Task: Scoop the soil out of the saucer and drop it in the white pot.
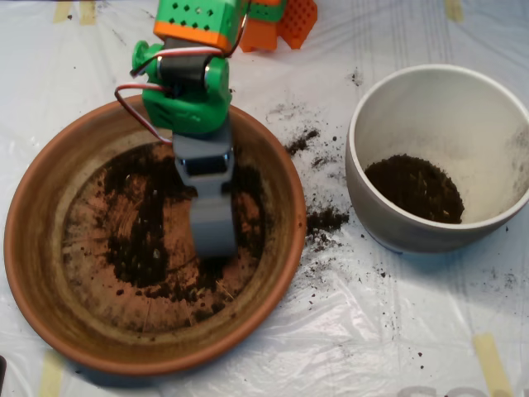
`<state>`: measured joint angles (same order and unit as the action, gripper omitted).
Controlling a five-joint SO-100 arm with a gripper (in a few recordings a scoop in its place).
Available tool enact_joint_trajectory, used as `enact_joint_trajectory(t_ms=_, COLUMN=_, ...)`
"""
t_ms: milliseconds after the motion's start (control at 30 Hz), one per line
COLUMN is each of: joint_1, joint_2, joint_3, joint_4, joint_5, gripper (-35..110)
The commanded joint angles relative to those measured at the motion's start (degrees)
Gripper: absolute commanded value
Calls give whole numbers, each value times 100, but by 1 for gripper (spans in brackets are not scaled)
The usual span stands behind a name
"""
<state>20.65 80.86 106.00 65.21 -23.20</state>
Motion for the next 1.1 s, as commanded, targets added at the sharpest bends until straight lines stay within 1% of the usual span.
enact_joint_trajectory(t_ms=0, joint_1=70, joint_2=-193, joint_3=-1011, joint_4=325, joint_5=0, gripper=48)
enact_joint_trajectory(t_ms=300, joint_1=-70, joint_2=-229, joint_3=-1521, joint_4=571, joint_5=229, gripper=49)
enact_joint_trajectory(t_ms=533, joint_1=-88, joint_2=-835, joint_3=-2057, joint_4=896, joint_5=167, gripper=46)
enact_joint_trajectory(t_ms=800, joint_1=-79, joint_2=-923, joint_3=-2101, joint_4=967, joint_5=193, gripper=45)
enact_joint_trajectory(t_ms=967, joint_1=-44, joint_2=-642, joint_3=-1705, joint_4=835, joint_5=0, gripper=38)
enact_joint_trajectory(t_ms=1000, joint_1=-18, joint_2=-475, joint_3=-1521, joint_4=703, joint_5=26, gripper=32)
enact_joint_trajectory(t_ms=1067, joint_1=62, joint_2=-158, joint_3=-1204, joint_4=483, joint_5=141, gripper=12)
